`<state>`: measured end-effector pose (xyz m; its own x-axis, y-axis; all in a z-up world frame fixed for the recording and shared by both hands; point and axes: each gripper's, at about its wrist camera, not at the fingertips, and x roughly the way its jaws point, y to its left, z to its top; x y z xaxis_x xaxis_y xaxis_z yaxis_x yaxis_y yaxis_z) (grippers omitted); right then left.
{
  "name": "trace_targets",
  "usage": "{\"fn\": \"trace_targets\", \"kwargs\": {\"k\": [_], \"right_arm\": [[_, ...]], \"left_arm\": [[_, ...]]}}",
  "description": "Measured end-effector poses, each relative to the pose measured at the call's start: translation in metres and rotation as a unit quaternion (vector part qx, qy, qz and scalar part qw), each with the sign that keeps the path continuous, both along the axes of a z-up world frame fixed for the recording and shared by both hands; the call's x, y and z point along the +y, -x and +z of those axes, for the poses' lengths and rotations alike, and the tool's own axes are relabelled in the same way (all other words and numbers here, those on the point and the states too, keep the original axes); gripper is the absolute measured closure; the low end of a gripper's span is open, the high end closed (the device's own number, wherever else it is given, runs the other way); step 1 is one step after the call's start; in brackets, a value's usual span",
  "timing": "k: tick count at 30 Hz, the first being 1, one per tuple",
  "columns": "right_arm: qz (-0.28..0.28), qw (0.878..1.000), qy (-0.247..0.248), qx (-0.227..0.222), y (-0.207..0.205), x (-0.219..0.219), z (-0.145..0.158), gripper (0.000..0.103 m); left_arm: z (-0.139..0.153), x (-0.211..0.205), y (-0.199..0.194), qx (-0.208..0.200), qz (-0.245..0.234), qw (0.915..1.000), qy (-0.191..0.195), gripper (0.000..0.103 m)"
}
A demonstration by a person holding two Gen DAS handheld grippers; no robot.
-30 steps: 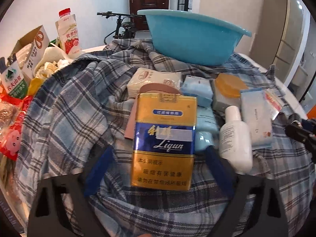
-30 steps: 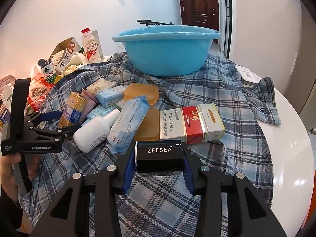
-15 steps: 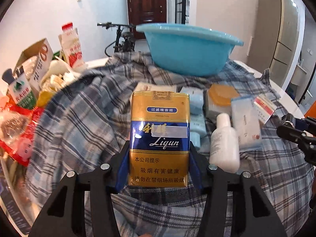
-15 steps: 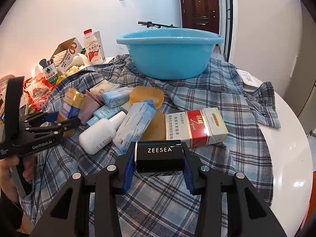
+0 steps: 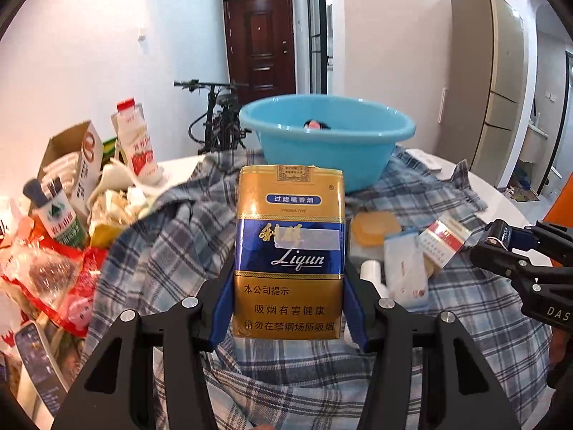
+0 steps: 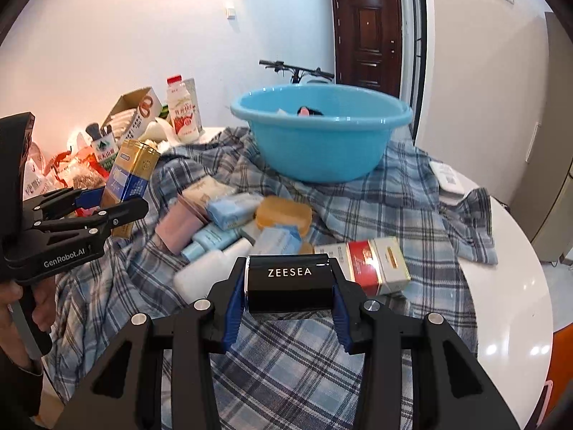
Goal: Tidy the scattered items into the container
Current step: 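Carry the ZEESEA box with the right gripper while the left carries the Ligun pack to the basin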
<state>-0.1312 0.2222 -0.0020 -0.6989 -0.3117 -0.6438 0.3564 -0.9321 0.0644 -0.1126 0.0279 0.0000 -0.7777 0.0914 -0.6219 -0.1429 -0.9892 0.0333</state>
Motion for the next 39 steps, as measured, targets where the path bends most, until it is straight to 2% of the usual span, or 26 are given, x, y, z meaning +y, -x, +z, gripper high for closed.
{"fn": "trace_targets", "kwargs": {"k": [8,14,23,26,32,39], "right_arm": [[0.004,0.999,0.010,0.032,-0.003,-0.008,0.030,0.059],[0.014,0.998,0.021,0.057,-0.005,-0.018,0.054,0.059],[0.023,0.994,0.037,0.097,0.004,-0.023,0.093,0.059],[0.020,0.993,0.040,0.107,0.014,-0.024,0.104,0.059],[-0.001,0.992,0.042,0.117,0.043,-0.022,0.121,0.059],[-0.020,0.991,0.042,0.129,0.087,-0.021,0.132,0.059]], "left_arm": [[0.031,0.003,-0.006,0.035,-0.002,0.9994,0.001,0.051],[0.052,0.002,-0.005,0.050,-0.003,0.9987,-0.012,0.051],[0.086,0.011,0.003,0.086,-0.007,0.9962,-0.005,0.050],[0.096,0.014,0.012,0.099,-0.010,0.9951,-0.004,0.050],[0.110,0.015,0.044,0.093,-0.022,0.9949,-0.032,0.050],[0.114,0.020,0.090,0.093,-0.018,0.9949,-0.034,0.050]]}}
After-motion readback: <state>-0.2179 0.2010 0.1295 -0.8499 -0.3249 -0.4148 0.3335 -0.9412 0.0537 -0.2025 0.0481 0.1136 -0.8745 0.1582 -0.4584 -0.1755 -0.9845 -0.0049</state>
